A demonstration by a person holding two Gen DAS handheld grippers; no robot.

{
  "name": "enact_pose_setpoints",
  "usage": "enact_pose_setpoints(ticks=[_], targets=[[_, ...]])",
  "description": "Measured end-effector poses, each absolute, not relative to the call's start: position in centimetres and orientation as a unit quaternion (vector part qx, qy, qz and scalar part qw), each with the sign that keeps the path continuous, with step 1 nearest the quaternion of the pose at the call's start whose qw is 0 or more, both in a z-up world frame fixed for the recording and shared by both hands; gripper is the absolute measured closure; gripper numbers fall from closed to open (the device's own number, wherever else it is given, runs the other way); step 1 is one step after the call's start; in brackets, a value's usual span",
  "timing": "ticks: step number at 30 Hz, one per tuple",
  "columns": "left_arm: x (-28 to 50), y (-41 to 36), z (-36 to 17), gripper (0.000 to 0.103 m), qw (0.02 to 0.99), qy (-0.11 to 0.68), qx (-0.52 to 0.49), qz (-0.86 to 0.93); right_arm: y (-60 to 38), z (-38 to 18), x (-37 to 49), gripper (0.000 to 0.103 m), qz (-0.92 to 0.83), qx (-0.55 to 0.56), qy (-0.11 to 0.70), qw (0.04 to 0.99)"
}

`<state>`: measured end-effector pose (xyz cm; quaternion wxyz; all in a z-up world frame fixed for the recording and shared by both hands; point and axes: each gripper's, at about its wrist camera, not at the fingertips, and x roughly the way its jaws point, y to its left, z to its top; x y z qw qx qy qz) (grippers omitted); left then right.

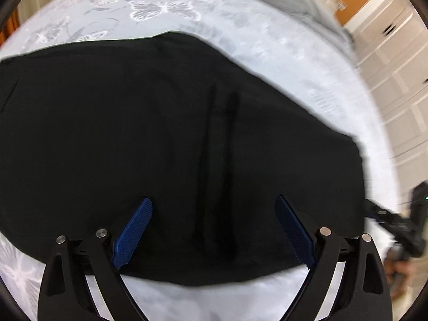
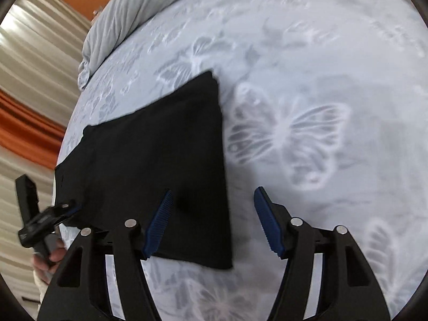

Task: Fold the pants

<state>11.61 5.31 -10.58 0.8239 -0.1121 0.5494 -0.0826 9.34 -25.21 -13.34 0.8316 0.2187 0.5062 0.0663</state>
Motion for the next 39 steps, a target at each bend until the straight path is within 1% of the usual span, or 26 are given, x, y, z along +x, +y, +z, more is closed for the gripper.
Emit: enact_pose_setpoints(ticks=[3,6,8,10,12,13,15,16,17,18,19,21,23,24,25,26,27,28,29,30,31,32,35,37,39], targets=[[11.3,3.7,-10.9,0.011,0.846,0.528,-0.036,-0.061,-24.6,-13.4,11.2,0.043,0.081,0.208,0.486,0.845],[11.0,3.2,-11.1,0.011,0.851,0.522,-0.018,-0.054,-25.5,-14.3,13.4,0.043,0.076,0.246,0.483,0.837],[11.1,3.1,-11.2,0.008,0.851,0.521,-0.02,-0.054,-26.3,-14.6,14.8,0.04,0.078,0.289,0.47,0.831],[11.1,3.1,-11.3,0.008,0.852,0.521,-0.018,-0.054,-26.7,-14.7,16.0,0.04,0.086,0.318,0.461,0.824],[11.1,3.0,-11.2,0.007,0.852,0.52,-0.015,-0.055,-25.9,-14.4,17.2,0.073,0.09,0.299,0.458,0.833],[11.1,3.0,-11.3,0.007,0.852,0.52,-0.014,-0.057,-25.4,-13.9,17.6,0.095,0.079,0.274,0.458,0.842],[11.2,3.0,-11.3,0.006,0.85,0.522,-0.014,-0.063,-24.8,-11.7,17.7,0.095,0.084,0.245,0.424,0.868],[11.2,3.1,-11.3,0.006,0.85,0.523,-0.013,-0.065,-24.3,-10.6,17.7,0.094,0.083,0.221,0.41,0.881],[11.7,3.6,-11.4,0.006,0.849,0.524,-0.012,-0.067,-24.0,-10.0,17.9,0.083,0.072,0.194,0.408,0.889],[11.8,3.6,-11.3,0.006,0.849,0.524,-0.013,-0.069,-24.1,-9.8,17.9,0.066,0.053,0.175,0.411,0.893],[11.8,3.8,-11.2,0.006,0.848,0.525,-0.016,-0.07,-24.5,-9.9,17.8,0.04,0.035,0.169,0.415,0.893],[11.6,3.9,-10.7,0.006,0.848,0.524,-0.032,-0.074,-26.3,-10.1,17.4,0.039,0.032,0.206,0.42,0.883],[10.9,4.4,-10.0,0.007,0.842,0.522,-0.075,-0.114,-28.2,-10.3,16.9,0.039,0.048,0.269,0.415,0.868],[10.8,4.3,-9.7,0.007,0.839,0.521,-0.089,-0.13,-28.7,-10.3,16.6,0.04,0.058,0.283,0.411,0.865],[10.4,4.0,-9.2,0.007,0.836,0.516,-0.107,-0.155,-29.1,-10.5,16.4,0.049,0.067,0.288,0.41,0.862],[10.1,3.5,-8.9,0.007,0.834,0.511,-0.114,-0.174,-29.1,-10.9,16.6,0.054,0.069,0.287,0.42,0.858],[9.9,2.7,-8.7,0.006,0.834,0.507,-0.109,-0.189,-29.2,-11.3,16.6,0.054,0.071,0.283,0.428,0.855],[9.7,1.8,-8.8,0.006,0.835,0.505,-0.094,-0.197,-29.0,-11.8,16.7,0.059,0.07,0.278,0.438,0.852],[9.5,0.8,-9.3,0.006,0.836,0.507,-0.07,-0.198,-28.4,-12.6,17.1,0.075,0.072,0.269,0.452,0.847],[9.5,0.3,-9.8,0.006,0.834,0.515,-0.053,-0.192,-28.1,-13.2,17.5,0.085,0.07,0.262,0.462,0.844],[9.6,-0.3,-11.0,0.006,0.831,0.527,-0.026,-0.175,-27.6,-13.7,18.1,0.092,0.062,0.253,0.465,0.846],[9.4,-0.5,-11.3,0.006,0.839,0.518,-0.004,-0.168,-27.3,-13.6,18.3,0.095,0.06,0.246,0.461,0.85],[8.5,-1.9,-11.9,0.006,0.848,0.502,0.069,-0.155,-26.6,-12.9,19.8,0.098,0.063,0.237,0.441,0.863],[8.4,-1.9,-12.0,0.005,0.849,0.5,0.072,-0.155,-26.7,-12.5,20.9,0.101,0.063,0.242,0.429,0.868],[8.4,-2.2,-12.1,0.005,0.846,0.503,0.07,-0.16,-27.9,-11.8,21.4,0.101,0.067,0.273,0.403,0.871]])
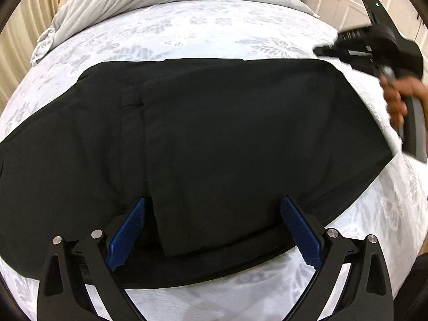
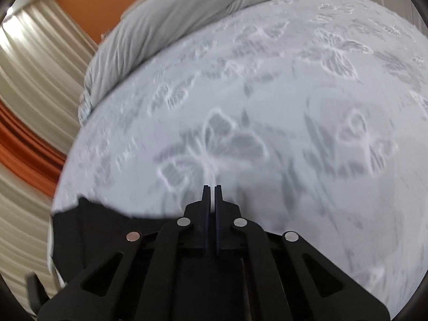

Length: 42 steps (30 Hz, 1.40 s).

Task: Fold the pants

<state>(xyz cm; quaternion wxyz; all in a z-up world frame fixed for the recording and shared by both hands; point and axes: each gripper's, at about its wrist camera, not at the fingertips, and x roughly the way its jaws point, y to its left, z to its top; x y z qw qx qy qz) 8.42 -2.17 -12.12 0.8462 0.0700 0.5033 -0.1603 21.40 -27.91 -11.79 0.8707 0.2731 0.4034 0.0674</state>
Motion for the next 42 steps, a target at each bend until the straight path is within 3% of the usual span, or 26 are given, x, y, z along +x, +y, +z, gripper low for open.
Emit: enact_pose_setpoints(ticks=[7,9,10,11,12,13,20,24,27,28,29,34,36,39,42], targets=[[8.7,-1.4,-11.6,0.006,0.846,0.502,0.047,-0.174,-30.6,-12.3,17.9,0.095,0.039,0.305,0.458,0.834],[9.1,0.1,-10.8,0.006,0.844,0.503,-0.01,-0.185,-29.9,-12.4,16.1,0.087,0.065,0.298,0.482,0.822],[9.5,2.0,-10.1,0.006,0.842,0.503,-0.037,-0.191,-29.5,-12.2,15.5,0.073,0.071,0.285,0.489,0.821],[9.7,3.0,-9.7,0.006,0.84,0.502,-0.065,-0.195,-28.8,-12.0,14.4,0.04,0.076,0.264,0.494,0.825],[10.0,4.6,-9.0,0.006,0.842,0.496,-0.099,-0.189,-28.2,-11.8,13.4,0.03,0.076,0.246,0.492,0.832],[9.6,5.8,-8.5,0.006,0.845,0.489,-0.121,-0.177,-27.4,-11.8,12.3,0.027,0.083,0.224,0.496,0.835],[8.3,22.9,-6.4,0.006,0.854,0.412,-0.316,0.035,-24.1,-13.5,8.1,0.027,0.112,0.154,0.518,0.834],[3.3,33.8,-8.4,0.006,0.79,0.373,-0.442,0.204,-23.3,-13.4,7.8,0.03,0.132,0.167,0.508,0.835],[1.6,37.7,-10.8,0.006,0.749,0.383,-0.488,0.235,-22.2,-13.5,8.4,0.049,0.134,0.157,0.501,0.84],[1.6,38.2,-11.7,0.006,0.743,0.388,-0.498,0.225,-21.9,-13.5,8.6,0.063,0.133,0.157,0.499,0.842],[2.6,37.6,-11.6,0.006,0.745,0.393,-0.494,0.216,-21.6,-13.6,8.9,0.085,0.132,0.161,0.5,0.841],[7.2,35.2,-10.5,0.008,0.794,0.393,-0.432,0.167,-20.7,-11.2,9.0,0.092,0.117,0.174,0.47,0.858],[7.7,34.7,-10.5,0.012,0.796,0.391,-0.426,0.178,-22.0,-9.0,8.0,0.093,0.11,0.185,0.444,0.87],[8.9,33.3,-10.4,0.049,0.796,0.388,-0.447,0.124,-25.7,-7.3,5.9,0.096,0.081,0.198,0.423,0.881],[8.9,31.9,-9.9,0.051,0.808,0.399,-0.418,0.12,-30.3,-7.5,3.6,0.098,0.063,0.23,0.418,0.876]])
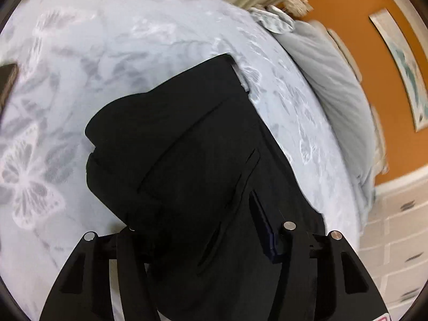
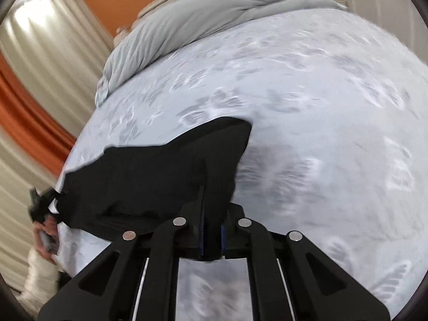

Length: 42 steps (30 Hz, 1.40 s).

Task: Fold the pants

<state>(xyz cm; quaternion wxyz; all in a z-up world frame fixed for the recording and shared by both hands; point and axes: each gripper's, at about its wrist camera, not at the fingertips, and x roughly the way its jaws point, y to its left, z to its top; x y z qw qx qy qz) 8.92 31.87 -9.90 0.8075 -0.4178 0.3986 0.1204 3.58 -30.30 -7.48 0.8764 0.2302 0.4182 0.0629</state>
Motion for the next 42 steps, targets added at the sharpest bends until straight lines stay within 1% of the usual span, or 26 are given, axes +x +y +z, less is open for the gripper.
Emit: enact_pose_setpoints(ticks=[2,4,5,7,9,10,11,12,13,14,15,17,21,23,24,25,27,28,30,32,34,37,40,42], targets=[[10.0,30.2,-10.3,0.051,0.802,0.409,-0.424,0.098,-31.8,-8.0,2.2,0.098,0.048,0.217,0.427,0.877],[9.6,28.7,-10.4,0.051,0.802,0.419,-0.418,0.087,-32.6,-9.5,1.5,0.097,0.061,0.203,0.453,0.866],[9.8,28.1,-10.2,0.05,0.807,0.42,-0.402,0.1,-32.6,-10.5,1.2,0.092,0.054,0.191,0.469,0.861],[10.5,28.0,-9.8,0.05,0.811,0.415,-0.391,0.133,-32.7,-11.1,1.1,0.086,0.008,0.152,0.49,0.858],[9.9,28.6,-10.1,0.046,0.797,0.406,-0.418,0.159,-33.5,-9.3,0.1,0.086,-0.047,0.114,0.46,0.879],[10.0,29.0,-10.4,0.045,0.79,0.404,-0.427,0.171,-33.7,-8.0,-0.6,0.081,-0.057,0.106,0.434,0.893],[9.8,29.2,-10.4,0.045,0.785,0.403,-0.432,0.185,-33.3,-6.7,-1.1,0.067,-0.047,0.103,0.409,0.906],[9.4,29.4,-10.3,0.045,0.783,0.399,-0.435,0.196,-32.2,-5.6,-1.5,0.058,-0.021,0.096,0.385,0.918],[9.0,29.3,-9.8,0.045,0.788,0.388,-0.431,0.206,-30.5,-5.0,-1.5,0.042,0.004,0.078,0.368,0.926],[8.7,29.1,-8.9,0.045,0.799,0.376,-0.419,0.212,-28.7,-4.9,-1.3,0.039,0.029,0.057,0.36,0.931],[8.1,28.9,-8.3,0.044,0.808,0.369,-0.406,0.215,-26.3,-5.1,-0.8,0.039,0.064,0.03,0.361,0.93],[8.1,27.7,-6.8,0.038,0.833,0.354,-0.373,0.204,-20.8,-6.5,0.6,0.041,0.135,-0.028,0.378,0.916],[8.2,26.3,-6.0,0.036,0.849,0.346,-0.334,0.219,-13.1,-10.5,2.2,0.044,0.207,-0.108,0.422,0.876],[8.3,26.2,-5.9,0.033,0.849,0.35,-0.328,0.222,-11.4,-11.7,3.2,0.064,0.222,-0.116,0.438,0.863],[8.4,26.2,-6.0,0.033,0.848,0.355,-0.325,0.221,-11.8,-12.0,3.6,0.093,0.23,-0.087,0.456,0.855],[8.5,26.3,-6.1,0.033,0.847,0.359,-0.322,0.223,-12.8,-11.4,4.6,0.102,0.227,-0.039,0.459,0.858],[8.4,26.7,-6.3,0.032,0.841,0.365,-0.33,0.224,-14.5,-9.0,5.1,0.102,0.221,0.017,0.424,0.878],[8.6,27.1,-6.5,0.032,0.837,0.371,-0.335,0.222,-16.0,-6.7,5.0,0.102,0.229,0.072,0.39,0.889],[8.8,27.3,-6.7,0.03,0.833,0.376,-0.34,0.221,-17.3,-4.0,4.7,0.102,0.253,0.134,0.347,0.893],[8.9,27.2,-6.8,0.028,0.832,0.379,-0.34,0.22,-16.0,-3.4,4.7,0.102,0.271,0.133,0.343,0.89],[9.0,26.9,-7.0,0.027,0.832,0.382,-0.334,0.224,-13.3,-4.7,5.1,0.101,0.27,0.087,0.36,0.889],[9.0,26.8,-7.2,0.026,0.831,0.388,-0.33,0.223,-10.8,-8.2,6.4,0.1,0.239,0.023,0.413,0.879],[8.8,27.2,-7.4,0.025,0.827,0.392,-0.339,0.217,-10.4,-11.4,7.5,0.101,0.232,0.006,0.444,0.866],[8.8,27.5,-7.7,0.025,0.823,0.397,-0.344,0.217,-9.9,-12.0,7.3,0.101,0.238,0.014,0.448,0.862]])
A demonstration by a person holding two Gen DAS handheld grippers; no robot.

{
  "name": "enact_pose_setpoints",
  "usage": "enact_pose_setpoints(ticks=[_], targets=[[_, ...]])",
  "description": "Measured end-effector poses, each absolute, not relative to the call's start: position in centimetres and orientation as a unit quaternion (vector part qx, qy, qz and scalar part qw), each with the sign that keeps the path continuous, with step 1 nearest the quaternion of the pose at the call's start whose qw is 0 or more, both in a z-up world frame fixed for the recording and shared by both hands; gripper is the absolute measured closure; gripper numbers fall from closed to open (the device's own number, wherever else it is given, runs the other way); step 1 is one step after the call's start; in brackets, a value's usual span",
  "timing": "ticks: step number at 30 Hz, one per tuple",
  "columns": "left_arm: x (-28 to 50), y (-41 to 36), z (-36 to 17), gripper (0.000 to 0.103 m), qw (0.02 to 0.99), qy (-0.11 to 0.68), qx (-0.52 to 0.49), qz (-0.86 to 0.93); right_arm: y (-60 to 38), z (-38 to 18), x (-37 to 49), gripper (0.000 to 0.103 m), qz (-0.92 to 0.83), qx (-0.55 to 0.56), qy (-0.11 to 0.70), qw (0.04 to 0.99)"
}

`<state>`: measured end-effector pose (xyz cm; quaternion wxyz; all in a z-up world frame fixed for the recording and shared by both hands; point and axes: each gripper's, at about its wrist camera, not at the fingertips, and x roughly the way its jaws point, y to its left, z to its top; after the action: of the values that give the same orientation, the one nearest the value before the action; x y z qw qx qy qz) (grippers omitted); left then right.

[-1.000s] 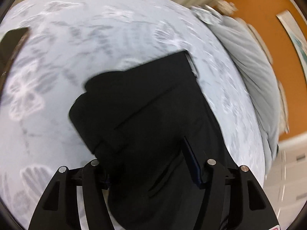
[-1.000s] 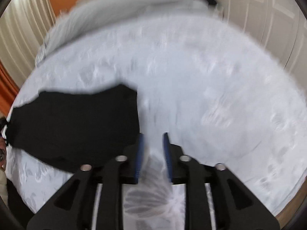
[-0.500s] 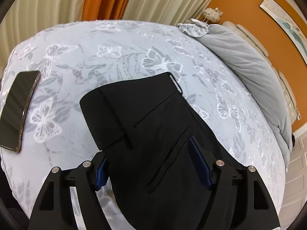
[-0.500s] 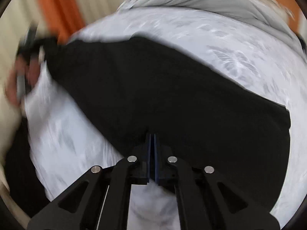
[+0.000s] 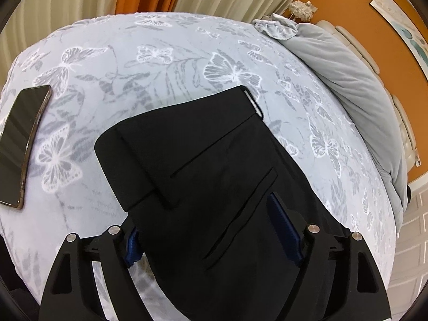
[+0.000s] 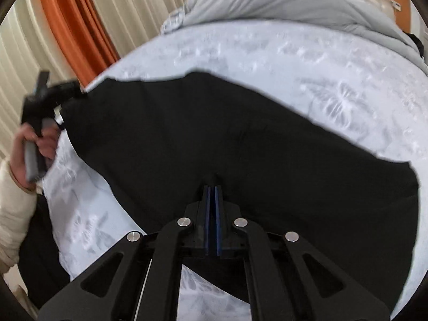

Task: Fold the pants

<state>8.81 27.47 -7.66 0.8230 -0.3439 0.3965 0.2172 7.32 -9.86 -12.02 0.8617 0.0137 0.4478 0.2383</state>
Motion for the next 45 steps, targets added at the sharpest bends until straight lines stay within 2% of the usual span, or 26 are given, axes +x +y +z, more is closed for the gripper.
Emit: enact_pose_setpoints(ticks=[2,4,6,7,8,16,19,20,25,27,29,31,33,34,35,37,38,39,40,41,43,45], targets=[[8.8,27.7,-7.8,0.025,0.82,0.399,-0.35,0.214,-9.1,-11.0,6.8,0.101,0.259,0.02,0.43,0.865],[8.8,27.7,-7.7,0.025,0.82,0.399,-0.352,0.21,-7.5,-10.4,6.1,0.1,0.271,-0.02,0.421,0.866],[8.7,27.8,-7.8,0.024,0.82,0.402,-0.353,0.205,-6.6,-12.2,6.1,0.088,0.255,-0.07,0.452,0.852],[8.7,27.9,-7.9,0.024,0.818,0.405,-0.355,0.203,-6.4,-13.0,6.1,0.075,0.239,-0.09,0.464,0.848],[8.6,28.1,-8.0,0.024,0.816,0.406,-0.359,0.2,-6.3,-13.3,5.8,0.072,0.234,-0.099,0.462,0.85],[8.4,29.5,-9.2,0.024,0.795,0.426,-0.393,0.177,-6.0,-14.2,6.3,0.069,0.24,-0.091,0.458,0.851],[8.4,29.7,-9.4,0.023,0.793,0.431,-0.394,0.174,-6.3,-14.0,7.2,0.093,0.22,-0.076,0.462,0.856],[8.4,29.7,-9.4,0.023,0.792,0.432,-0.395,0.173,-6.3,-13.7,7.5,0.094,0.217,-0.057,0.464,0.857],[8.3,30.3,-9.8,0.023,0.782,0.436,-0.414,0.167,-5.5,-9.4,8.7,0.095,0.259,0.06,0.423,0.866],[8.5,30.3,-9.8,0.022,0.783,0.437,-0.411,0.165,-3.4,-9.5,9.1,0.094,0.279,0.058,0.419,0.862],[8.7,30.3,-10.0,0.019,0.783,0.441,-0.408,0.163,-1.2,-11.7,10.0,0.089,0.278,0.028,0.45,0.848],[9.0,30.4,-10.5,0.018,0.777,0.449,-0.414,0.15,-0.1,-13.9,10.4,0.088,0.259,-0.008,0.485,0.835],[8.9,30.9,-10.8,0.017,0.772,0.448,-0.429,0.138,-1.0,-12.1,9.6,0.079,0.27,0.004,0.469,0.841],[8.7,31.4,-11.0,0.016,0.769,0.441,-0.445,0.132,-2.1,-10.5,9.2,0.058,0.271,0.021,0.458,0.846],[8.6,31.7,-11.3,0.012,0.765,0.435,-0.459,0.125,-3.3,-9.2,8.7,0.032,0.267,0.039,0.438,0.858],[8.7,32.3,-11.9,0.012,0.759,0.43,-0.477,0.11,-6.4,-6.7,7.5,0.018,0.248,0.07,0.38,0.888],[8.9,32.3,-12.0,0.013,0.761,0.429,-0.475,0.107,-8.4,-5.7,6.9,0.017,0.229,0.078,0.361,0.901],[9.0,32.1,-11.8,0.018,0.768,0.428,-0.466,0.105,-10.0,-5.2,6.7,0.017,0.21,0.082,0.355,0.907],[9.3,31.6,-11.5,0.052,0.778,0.428,-0.448,0.104,-11.4,-4.9,6.5,0.017,0.192,0.088,0.35,0.913],[9.5,31.2,-11.5,0.083,0.78,0.434,-0.439,0.1,-13.2,-4.7,6.3,0.017,0.167,0.1,0.346,0.918],[9.3,30.1,-10.5,0.093,0.791,0.418,-0.436,0.095,-16.3,-4.5,6.2,0.017,0.124,0.126,0.343,0.922],[9.0,27.7,-7.6,0.095,0.829,0.39,-0.391,0.084,-19.5,-4.1,5.6,0.017,0.09,0.156,0.334,0.925]])
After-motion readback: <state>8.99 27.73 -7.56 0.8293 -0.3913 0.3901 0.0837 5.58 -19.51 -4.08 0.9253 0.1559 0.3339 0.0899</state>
